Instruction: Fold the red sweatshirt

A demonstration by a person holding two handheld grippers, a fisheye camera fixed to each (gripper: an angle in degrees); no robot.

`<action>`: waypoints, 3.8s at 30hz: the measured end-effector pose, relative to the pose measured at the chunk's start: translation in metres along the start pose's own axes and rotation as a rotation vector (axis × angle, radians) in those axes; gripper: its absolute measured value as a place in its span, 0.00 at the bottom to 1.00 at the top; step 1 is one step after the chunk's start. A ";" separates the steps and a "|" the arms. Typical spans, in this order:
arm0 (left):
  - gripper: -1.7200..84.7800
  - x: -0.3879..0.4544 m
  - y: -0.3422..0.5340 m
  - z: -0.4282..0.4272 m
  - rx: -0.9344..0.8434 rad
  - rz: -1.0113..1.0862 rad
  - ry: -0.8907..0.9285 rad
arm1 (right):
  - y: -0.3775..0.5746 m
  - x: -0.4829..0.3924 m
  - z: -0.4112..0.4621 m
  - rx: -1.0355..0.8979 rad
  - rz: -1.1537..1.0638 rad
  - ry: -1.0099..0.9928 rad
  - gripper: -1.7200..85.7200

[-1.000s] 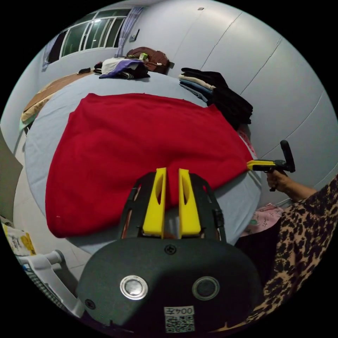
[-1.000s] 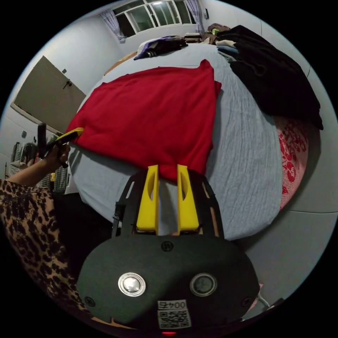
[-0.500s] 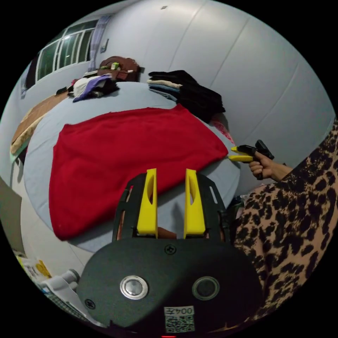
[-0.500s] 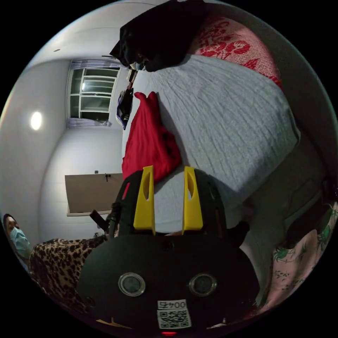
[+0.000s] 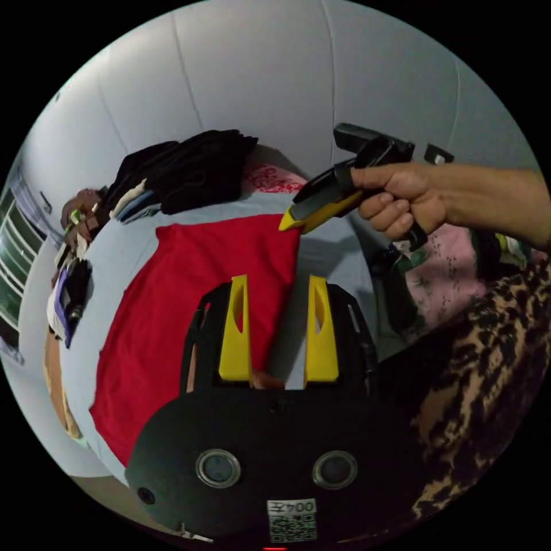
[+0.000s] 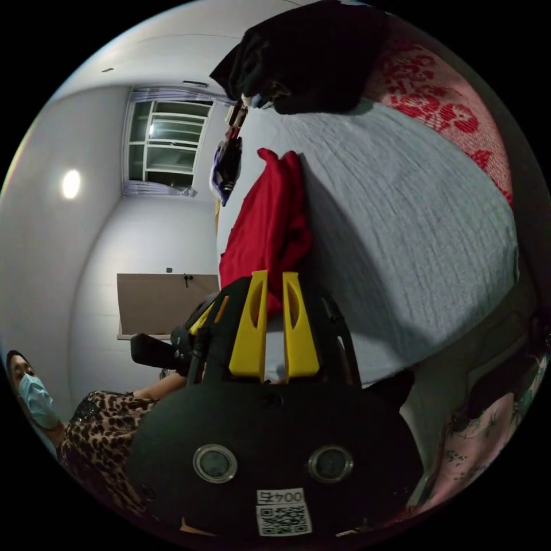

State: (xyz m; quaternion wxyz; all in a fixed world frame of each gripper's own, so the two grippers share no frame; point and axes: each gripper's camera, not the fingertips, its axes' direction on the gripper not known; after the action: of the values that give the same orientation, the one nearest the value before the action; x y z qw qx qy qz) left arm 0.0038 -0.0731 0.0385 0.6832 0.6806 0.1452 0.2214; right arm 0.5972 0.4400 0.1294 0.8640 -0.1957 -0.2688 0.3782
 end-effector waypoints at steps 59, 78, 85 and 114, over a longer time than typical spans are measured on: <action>0.03 -0.330 0.329 -0.495 0.683 -1.427 0.629 | 0.057 -0.364 0.373 -0.223 -0.370 0.297 0.10; 0.14 -0.394 0.370 -0.617 0.724 -1.405 0.731 | 0.218 -0.272 0.286 -0.061 -0.654 0.588 0.14; 0.19 -0.430 0.347 -0.648 0.607 -1.396 0.745 | 0.274 -0.260 0.343 -0.090 -0.784 0.761 0.16; 0.05 -0.415 0.292 -0.627 0.377 -1.344 0.656 | 0.191 -0.143 0.349 -0.068 -0.434 0.495 0.07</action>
State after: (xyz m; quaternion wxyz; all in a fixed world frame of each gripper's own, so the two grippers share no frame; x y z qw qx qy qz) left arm -0.6968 0.2552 0.2659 0.4655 0.4505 0.7577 -0.0790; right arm 0.1977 0.5002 0.2527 0.9565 -0.2483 -0.0986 0.1169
